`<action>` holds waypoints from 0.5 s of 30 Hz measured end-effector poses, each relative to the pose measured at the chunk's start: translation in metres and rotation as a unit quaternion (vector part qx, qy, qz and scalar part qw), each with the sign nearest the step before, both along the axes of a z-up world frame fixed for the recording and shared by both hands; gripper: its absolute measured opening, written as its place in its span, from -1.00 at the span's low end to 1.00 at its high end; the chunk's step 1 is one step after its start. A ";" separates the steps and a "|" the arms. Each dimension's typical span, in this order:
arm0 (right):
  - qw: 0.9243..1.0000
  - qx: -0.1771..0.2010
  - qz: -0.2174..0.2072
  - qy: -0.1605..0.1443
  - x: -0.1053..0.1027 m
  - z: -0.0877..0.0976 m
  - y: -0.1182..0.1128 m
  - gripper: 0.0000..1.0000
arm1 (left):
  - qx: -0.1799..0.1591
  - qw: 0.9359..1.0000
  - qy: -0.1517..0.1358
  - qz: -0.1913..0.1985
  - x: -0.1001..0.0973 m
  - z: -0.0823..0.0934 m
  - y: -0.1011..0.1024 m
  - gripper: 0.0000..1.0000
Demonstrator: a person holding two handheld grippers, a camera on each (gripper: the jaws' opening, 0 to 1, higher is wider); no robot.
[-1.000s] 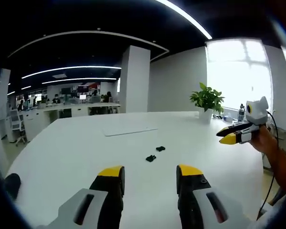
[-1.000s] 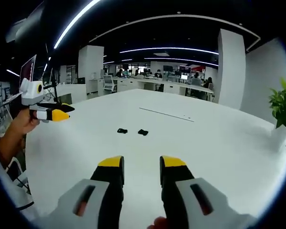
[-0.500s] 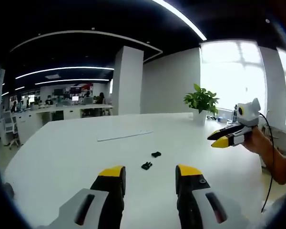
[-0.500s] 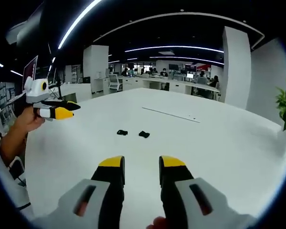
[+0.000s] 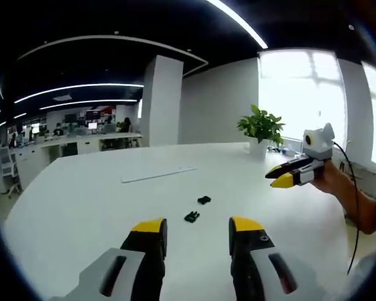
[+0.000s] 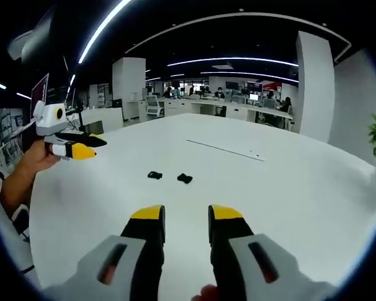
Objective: Snap the two parts of the plastic buckle together until the buckle closes and remains connected.
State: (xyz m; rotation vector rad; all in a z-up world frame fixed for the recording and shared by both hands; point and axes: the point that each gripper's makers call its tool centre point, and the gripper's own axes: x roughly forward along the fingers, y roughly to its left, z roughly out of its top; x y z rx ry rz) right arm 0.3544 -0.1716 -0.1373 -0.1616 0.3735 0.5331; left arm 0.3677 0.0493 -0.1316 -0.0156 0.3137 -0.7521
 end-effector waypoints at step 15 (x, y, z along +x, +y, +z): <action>1.000 -0.004 0.018 0.006 0.017 -0.001 0.003 -0.46 | 0.024 1.000 -0.003 -0.017 0.013 -0.002 -0.012 -0.20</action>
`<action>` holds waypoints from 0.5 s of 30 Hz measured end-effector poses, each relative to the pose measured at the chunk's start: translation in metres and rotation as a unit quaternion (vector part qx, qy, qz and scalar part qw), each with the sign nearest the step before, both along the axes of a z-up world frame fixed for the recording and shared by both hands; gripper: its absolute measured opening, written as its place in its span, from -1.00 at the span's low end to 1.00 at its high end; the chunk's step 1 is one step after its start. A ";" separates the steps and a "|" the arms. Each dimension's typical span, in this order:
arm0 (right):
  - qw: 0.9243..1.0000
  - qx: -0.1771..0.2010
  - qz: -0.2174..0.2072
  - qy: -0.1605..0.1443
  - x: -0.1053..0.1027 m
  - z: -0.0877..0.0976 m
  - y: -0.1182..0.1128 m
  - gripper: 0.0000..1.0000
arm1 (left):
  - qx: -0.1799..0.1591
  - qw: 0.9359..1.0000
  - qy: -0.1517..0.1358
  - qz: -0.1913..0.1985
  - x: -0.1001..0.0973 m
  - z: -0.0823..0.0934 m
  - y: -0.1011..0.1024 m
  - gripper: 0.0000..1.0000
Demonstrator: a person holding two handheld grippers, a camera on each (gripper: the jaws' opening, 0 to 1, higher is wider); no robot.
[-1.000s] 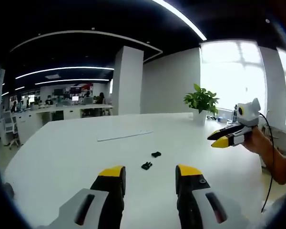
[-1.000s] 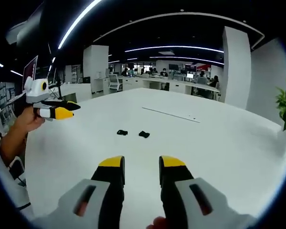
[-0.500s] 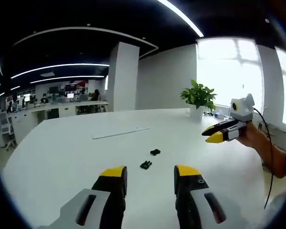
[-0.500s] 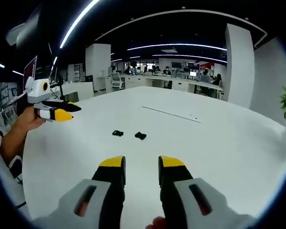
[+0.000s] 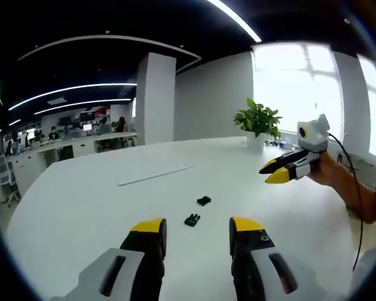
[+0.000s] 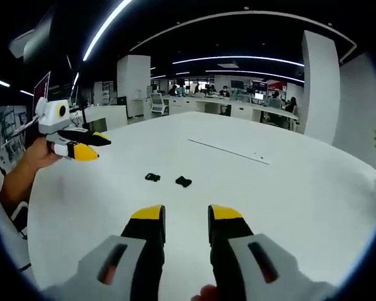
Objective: Snap the two parts of the plastic buckle together until the buckle closes and remains connected.
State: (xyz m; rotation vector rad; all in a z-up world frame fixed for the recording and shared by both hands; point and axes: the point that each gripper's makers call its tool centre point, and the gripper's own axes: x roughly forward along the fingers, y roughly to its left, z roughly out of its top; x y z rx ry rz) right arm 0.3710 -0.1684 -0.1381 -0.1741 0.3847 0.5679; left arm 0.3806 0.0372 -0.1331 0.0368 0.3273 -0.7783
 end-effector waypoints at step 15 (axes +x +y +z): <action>1.000 -0.013 0.022 0.006 0.019 0.001 0.012 -0.46 | 0.018 1.000 0.006 -0.011 0.013 -0.004 -0.008 -0.19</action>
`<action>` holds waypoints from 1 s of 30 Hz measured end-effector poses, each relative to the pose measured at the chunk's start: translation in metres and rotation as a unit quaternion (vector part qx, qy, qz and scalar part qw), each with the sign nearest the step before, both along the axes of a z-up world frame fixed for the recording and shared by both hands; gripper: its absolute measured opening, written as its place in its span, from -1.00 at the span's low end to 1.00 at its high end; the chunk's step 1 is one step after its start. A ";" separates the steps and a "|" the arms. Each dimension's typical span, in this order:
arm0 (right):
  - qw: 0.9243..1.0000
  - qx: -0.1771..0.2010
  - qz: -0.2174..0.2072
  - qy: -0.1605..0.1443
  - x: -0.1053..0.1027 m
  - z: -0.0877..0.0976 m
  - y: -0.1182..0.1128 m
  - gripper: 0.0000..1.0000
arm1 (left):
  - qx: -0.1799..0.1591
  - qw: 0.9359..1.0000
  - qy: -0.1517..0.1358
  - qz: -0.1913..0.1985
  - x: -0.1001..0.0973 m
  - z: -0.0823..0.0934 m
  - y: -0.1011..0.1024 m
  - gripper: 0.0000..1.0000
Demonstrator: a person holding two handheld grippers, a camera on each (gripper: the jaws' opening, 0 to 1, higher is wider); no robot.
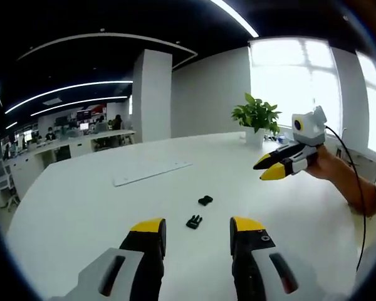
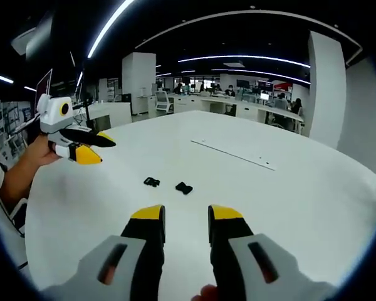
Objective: Snap the two parts of the plastic buckle together until the buckle closes and remains connected.
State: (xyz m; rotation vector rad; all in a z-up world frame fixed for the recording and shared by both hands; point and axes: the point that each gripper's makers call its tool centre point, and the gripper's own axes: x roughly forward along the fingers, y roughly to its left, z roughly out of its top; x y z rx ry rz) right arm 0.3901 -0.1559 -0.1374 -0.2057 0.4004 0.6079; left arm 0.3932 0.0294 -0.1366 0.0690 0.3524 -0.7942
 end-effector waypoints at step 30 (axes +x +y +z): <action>0.999 -0.018 0.025 0.014 0.031 -0.004 0.008 -0.46 | 0.019 0.999 0.002 -0.031 0.021 -0.007 -0.011 -0.20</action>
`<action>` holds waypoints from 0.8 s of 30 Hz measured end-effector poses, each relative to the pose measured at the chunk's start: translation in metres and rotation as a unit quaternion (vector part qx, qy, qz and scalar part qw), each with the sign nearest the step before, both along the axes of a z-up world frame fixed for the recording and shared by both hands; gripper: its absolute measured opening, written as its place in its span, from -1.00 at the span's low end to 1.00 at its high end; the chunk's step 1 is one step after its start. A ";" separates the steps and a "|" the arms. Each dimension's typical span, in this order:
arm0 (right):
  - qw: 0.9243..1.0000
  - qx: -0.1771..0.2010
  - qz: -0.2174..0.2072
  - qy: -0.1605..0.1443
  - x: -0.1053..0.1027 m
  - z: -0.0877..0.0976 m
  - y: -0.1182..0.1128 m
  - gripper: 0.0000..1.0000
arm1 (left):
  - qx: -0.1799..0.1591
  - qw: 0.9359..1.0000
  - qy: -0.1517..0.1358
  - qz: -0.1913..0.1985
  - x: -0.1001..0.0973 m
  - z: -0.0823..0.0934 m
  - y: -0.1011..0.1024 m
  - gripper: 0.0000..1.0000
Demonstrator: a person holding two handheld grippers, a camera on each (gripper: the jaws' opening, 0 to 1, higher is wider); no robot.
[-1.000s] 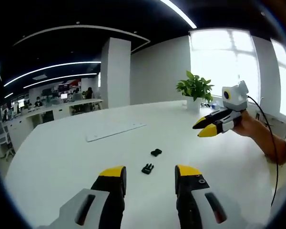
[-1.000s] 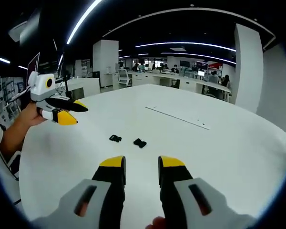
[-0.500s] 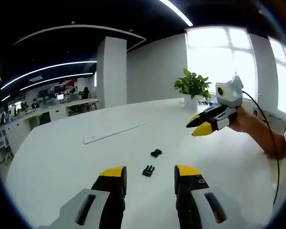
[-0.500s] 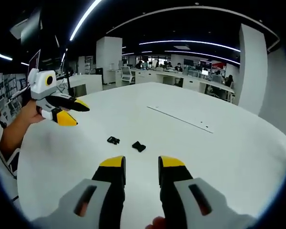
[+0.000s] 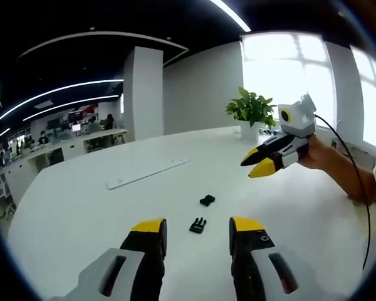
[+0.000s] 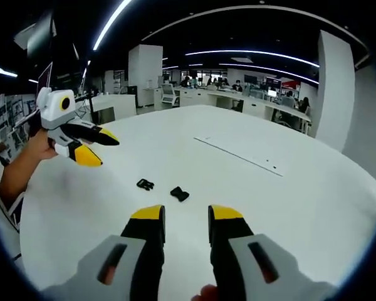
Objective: Snap the two parts of the plastic buckle together until the buckle closes and remains connected.
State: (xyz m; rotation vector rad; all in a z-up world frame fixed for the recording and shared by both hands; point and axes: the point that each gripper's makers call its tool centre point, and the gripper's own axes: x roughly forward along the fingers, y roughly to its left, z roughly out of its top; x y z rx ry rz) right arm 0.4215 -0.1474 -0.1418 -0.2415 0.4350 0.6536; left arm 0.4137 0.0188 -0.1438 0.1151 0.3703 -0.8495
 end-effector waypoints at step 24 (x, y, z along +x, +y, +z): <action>1.000 0.011 0.018 0.010 0.025 -0.004 0.019 -0.46 | 0.008 1.000 0.006 -0.025 0.019 -0.009 -0.021 -0.19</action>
